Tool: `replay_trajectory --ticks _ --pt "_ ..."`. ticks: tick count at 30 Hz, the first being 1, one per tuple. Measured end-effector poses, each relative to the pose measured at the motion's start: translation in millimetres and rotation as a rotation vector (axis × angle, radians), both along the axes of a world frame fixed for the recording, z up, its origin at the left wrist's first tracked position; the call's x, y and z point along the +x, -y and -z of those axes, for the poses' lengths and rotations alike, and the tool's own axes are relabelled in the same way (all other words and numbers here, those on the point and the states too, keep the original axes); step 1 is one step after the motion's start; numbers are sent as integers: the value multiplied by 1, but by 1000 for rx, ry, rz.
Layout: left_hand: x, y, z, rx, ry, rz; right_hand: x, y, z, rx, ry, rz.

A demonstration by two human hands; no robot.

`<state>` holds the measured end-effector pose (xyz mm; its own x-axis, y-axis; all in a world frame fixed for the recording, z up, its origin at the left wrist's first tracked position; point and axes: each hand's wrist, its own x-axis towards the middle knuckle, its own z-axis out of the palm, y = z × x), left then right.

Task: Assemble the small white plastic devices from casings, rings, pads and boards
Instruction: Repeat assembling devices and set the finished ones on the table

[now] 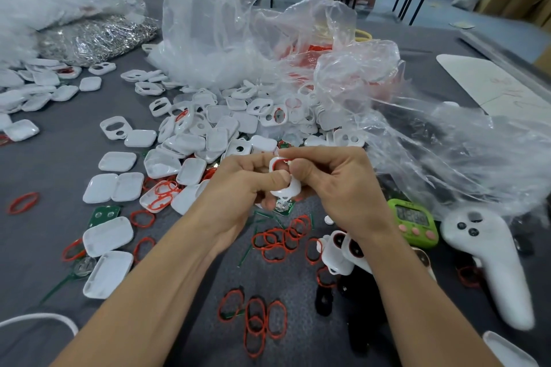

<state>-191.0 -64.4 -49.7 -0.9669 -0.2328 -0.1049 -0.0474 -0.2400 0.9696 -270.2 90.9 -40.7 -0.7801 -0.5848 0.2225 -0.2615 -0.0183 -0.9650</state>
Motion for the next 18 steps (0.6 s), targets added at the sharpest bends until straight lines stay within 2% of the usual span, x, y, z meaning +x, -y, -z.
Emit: replay_trajectory --ticks 3,6,10,12,18 --pt "-1 -3 -1 -10 8 -5 0 0 1 31 -59 100" --pt "-1 -6 -1 -68 -11 -83 2 -1 2 81 -200 220" --pt "1 -7 -1 -156 -29 -137 1 -6 -2 162 -300 219" --pt "2 -6 -2 -171 -27 -120 2 -7 -3 193 -336 216" --pt "3 1 -6 -139 -47 27 2 -5 -7 99 -341 245"
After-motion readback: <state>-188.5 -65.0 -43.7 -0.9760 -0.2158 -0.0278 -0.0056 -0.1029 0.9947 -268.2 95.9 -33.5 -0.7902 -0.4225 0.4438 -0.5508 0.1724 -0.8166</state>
